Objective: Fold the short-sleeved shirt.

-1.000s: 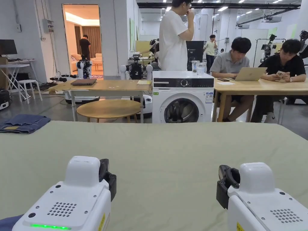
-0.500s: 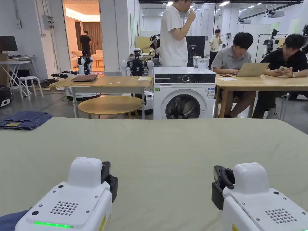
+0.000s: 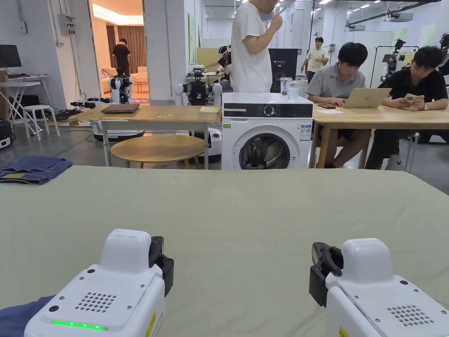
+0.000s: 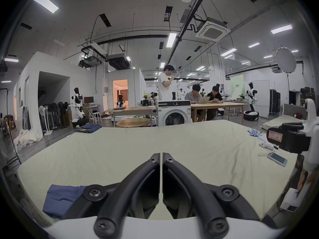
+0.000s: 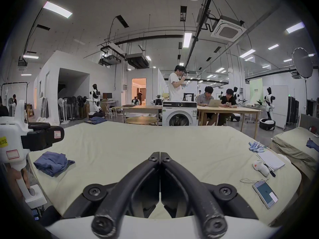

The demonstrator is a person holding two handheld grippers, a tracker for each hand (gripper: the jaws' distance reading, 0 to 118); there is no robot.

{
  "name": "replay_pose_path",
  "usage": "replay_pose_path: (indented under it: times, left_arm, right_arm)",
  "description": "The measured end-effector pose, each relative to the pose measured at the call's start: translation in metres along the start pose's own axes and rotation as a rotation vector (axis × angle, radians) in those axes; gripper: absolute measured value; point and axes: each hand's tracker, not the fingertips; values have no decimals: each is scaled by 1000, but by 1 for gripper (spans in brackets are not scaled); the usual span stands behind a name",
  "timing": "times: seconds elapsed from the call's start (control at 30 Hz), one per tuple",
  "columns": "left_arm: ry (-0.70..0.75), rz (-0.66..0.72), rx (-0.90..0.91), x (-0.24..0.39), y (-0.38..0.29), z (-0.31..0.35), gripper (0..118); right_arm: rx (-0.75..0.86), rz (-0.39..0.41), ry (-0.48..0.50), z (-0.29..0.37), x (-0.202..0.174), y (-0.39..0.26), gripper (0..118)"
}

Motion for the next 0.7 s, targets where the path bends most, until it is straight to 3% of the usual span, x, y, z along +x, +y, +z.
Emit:
replay_pose_path:
  times: [0.13, 0.23, 0.27, 0.37, 0.4, 0.43, 0.5, 0.7]
  left_arm:
    - [-12, 1, -8, 0, -2, -1, 0]
    - [-16, 10, -8, -1, -3, -1, 15]
    - [-19, 15, -7, -2, -3, -2, 22]
    - [-43, 41, -11, -7, -3, -2, 53]
    - [-54, 54, -13, -9, -3, -2, 75]
    - [-56, 63, -12, -9, -3, -2, 92]
    - [-58, 78, -4, -11, -4, -1, 112]
    - [-40, 97, -3, -13, -7, 2, 113]
  right_arm:
    - [-3, -1, -3, -1, 1, -1, 0]
    - [-1, -8, 1, -1, 1, -2, 4]
    - [2, -10, 0, -1, 2, -2, 15]
    - [0, -27, 1, -3, 4, -2, 89]
    - [-8, -36, 5, -4, 5, -2, 104]
    - [-9, -40, 6, -4, 5, -2, 107]
    - [-6, -42, 8, -3, 5, -2, 111]
    - [-38, -84, 34, -6, 8, -4, 111]
